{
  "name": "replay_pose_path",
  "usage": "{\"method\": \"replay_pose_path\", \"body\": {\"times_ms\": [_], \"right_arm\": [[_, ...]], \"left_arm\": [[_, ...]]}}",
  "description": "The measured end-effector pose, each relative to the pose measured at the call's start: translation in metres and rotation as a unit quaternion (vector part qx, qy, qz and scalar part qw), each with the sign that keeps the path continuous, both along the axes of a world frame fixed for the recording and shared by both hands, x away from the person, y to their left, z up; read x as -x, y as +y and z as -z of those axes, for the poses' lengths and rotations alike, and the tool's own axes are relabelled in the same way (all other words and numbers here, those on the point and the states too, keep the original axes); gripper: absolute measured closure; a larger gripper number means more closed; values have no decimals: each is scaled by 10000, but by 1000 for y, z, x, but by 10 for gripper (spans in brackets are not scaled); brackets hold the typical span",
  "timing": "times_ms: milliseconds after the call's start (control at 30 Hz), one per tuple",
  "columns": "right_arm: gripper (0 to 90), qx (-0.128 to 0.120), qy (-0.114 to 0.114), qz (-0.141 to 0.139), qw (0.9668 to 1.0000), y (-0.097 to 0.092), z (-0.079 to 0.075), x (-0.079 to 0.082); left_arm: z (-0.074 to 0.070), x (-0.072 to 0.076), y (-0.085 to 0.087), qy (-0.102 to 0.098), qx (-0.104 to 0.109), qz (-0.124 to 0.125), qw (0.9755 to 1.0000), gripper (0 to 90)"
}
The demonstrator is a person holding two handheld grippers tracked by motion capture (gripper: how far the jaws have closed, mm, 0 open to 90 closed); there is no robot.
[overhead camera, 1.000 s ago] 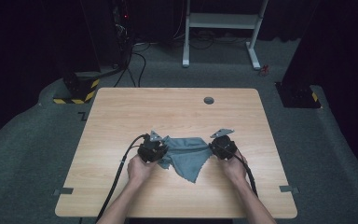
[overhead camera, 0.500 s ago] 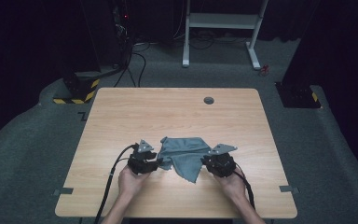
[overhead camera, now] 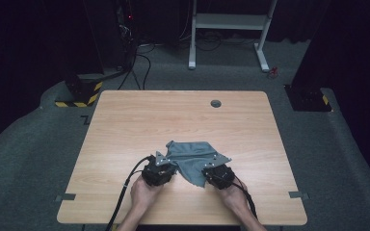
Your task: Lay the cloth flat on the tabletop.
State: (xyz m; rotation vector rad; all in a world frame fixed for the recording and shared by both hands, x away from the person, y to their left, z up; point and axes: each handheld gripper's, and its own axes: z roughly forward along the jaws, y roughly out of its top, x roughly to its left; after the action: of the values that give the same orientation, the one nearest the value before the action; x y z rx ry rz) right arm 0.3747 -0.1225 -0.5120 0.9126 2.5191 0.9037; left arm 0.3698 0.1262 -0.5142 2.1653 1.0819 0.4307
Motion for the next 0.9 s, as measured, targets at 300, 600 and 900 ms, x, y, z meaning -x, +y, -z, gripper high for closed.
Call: {"method": "replay_pose_path", "body": {"times_ms": [300, 600, 900], "right_arm": [[899, 17, -8, 317, 9995, -16, -8, -22], [833, -41, 25, 632, 9980, -30, -10, -35], [763, -455, -6, 337, 9984, -31, -10, -1]], "left_arm": [[-5, -6, 7, -139, -299, 102, 9994, 890], [-11, 0, 11, -186, 72, 179, 9996, 743], [-17, 14, 17, -177, 39, 9, 9998, 685]]}}
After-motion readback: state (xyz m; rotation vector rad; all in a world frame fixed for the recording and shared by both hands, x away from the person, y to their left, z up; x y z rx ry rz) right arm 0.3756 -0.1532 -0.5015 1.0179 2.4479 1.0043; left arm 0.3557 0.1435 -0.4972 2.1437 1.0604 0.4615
